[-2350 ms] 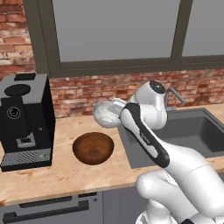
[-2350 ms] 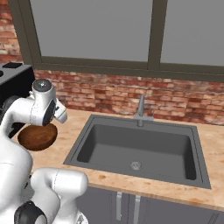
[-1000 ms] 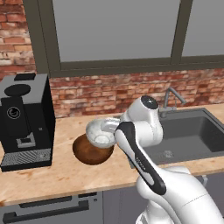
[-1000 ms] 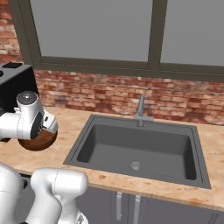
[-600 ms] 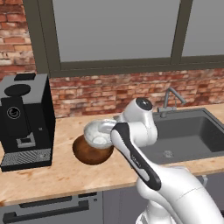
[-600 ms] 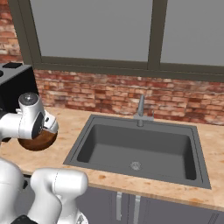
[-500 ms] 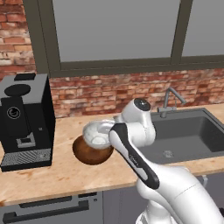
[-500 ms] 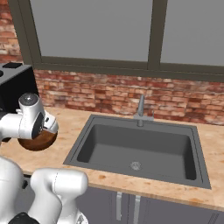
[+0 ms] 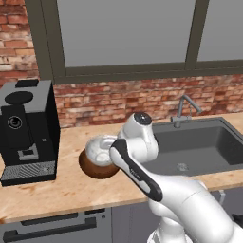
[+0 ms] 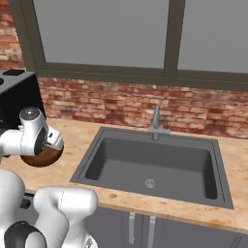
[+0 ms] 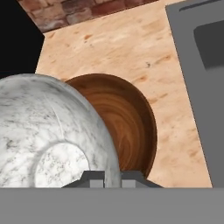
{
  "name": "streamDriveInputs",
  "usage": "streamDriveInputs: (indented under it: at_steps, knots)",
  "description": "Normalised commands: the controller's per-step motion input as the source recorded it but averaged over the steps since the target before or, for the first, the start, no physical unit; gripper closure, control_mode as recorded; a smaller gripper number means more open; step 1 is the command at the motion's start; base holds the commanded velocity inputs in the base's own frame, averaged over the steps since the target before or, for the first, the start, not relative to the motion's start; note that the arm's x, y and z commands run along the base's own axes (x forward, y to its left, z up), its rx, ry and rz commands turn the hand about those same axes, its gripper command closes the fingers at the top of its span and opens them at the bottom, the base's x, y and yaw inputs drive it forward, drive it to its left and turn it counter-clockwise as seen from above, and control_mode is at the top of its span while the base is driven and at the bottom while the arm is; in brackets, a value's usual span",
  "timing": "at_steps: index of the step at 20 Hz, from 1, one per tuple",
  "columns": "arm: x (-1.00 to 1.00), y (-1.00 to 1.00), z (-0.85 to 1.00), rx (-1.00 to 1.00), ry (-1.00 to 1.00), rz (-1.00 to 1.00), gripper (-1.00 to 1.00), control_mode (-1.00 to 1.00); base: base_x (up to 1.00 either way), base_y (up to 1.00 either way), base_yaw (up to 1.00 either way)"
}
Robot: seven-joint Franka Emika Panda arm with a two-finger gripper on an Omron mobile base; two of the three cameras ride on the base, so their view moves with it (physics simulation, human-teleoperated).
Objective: Pick up the bowls on the counter and stack them on top of one another in the open cabinet. Place the smaller bowl on top of the larger bowl.
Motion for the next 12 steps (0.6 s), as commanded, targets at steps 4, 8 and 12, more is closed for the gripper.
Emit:
streamDriveInputs:
  at_steps: [4,8,12]
  knots:
    - [0.14,0.05,-0.29,-0.03,0.02,0.00,1.00,-1.00,0.00,0.00,0.00]
    - [0.14,0.03,-0.25,-0.01,0.01,0.00,1.00,-1.00,0.00,0.00,0.00]
    - [0.16,0.00,-0.19,0.00,0.00,0.00,1.00,-1.00,0.00,0.00,0.00]
